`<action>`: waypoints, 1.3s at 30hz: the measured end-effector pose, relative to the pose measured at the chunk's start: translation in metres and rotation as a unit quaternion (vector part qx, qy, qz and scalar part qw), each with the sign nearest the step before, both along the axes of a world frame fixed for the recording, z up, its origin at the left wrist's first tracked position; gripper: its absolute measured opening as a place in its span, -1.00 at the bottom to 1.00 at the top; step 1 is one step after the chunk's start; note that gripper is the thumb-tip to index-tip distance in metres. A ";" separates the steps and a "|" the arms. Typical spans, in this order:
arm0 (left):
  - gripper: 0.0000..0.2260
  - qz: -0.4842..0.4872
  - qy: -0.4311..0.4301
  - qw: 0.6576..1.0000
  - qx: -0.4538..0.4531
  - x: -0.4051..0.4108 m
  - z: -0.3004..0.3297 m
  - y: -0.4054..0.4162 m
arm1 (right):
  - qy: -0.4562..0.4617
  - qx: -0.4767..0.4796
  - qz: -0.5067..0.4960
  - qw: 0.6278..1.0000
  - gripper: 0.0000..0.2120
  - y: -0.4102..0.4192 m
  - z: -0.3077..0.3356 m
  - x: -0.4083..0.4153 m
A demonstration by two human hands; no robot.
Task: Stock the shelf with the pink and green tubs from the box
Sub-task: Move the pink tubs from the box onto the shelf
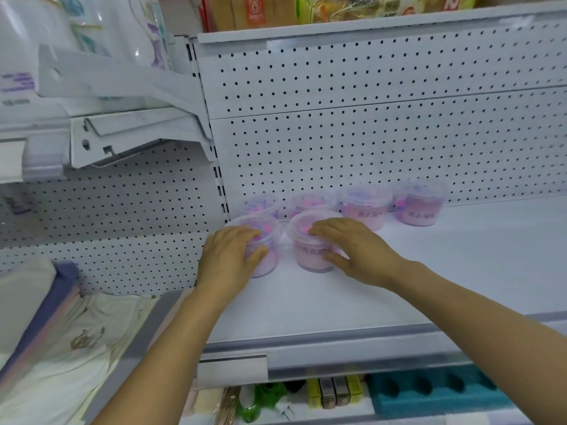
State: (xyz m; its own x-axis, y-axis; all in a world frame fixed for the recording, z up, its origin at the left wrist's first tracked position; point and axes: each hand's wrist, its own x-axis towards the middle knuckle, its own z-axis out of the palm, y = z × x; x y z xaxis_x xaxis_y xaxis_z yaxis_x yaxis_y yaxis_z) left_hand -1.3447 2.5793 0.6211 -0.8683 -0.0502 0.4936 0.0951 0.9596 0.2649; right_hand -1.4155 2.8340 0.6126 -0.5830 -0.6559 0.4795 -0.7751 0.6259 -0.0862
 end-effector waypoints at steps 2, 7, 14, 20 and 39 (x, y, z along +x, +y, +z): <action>-0.55 0.014 0.013 0.999 -0.048 0.004 0.004 0.016 | 0.028 0.020 -0.037 0.999 -0.51 0.006 0.003 0.011; -0.48 -0.059 0.112 0.991 -0.039 0.033 0.012 0.099 | 0.102 -0.098 -0.132 0.981 -0.56 0.063 0.005 0.062; -0.52 -0.206 0.142 0.968 0.010 0.083 -0.013 0.271 | 0.137 -0.184 -0.233 0.945 -0.66 0.219 -0.020 0.160; -0.46 -0.311 0.070 0.948 -0.020 0.112 -0.043 0.431 | 0.085 -0.130 -0.368 0.917 -0.60 0.369 -0.051 0.249; -0.37 -0.575 -0.158 0.792 -0.132 0.110 -0.197 0.810 | -0.155 -0.103 -0.676 0.713 -0.55 0.723 -0.215 0.399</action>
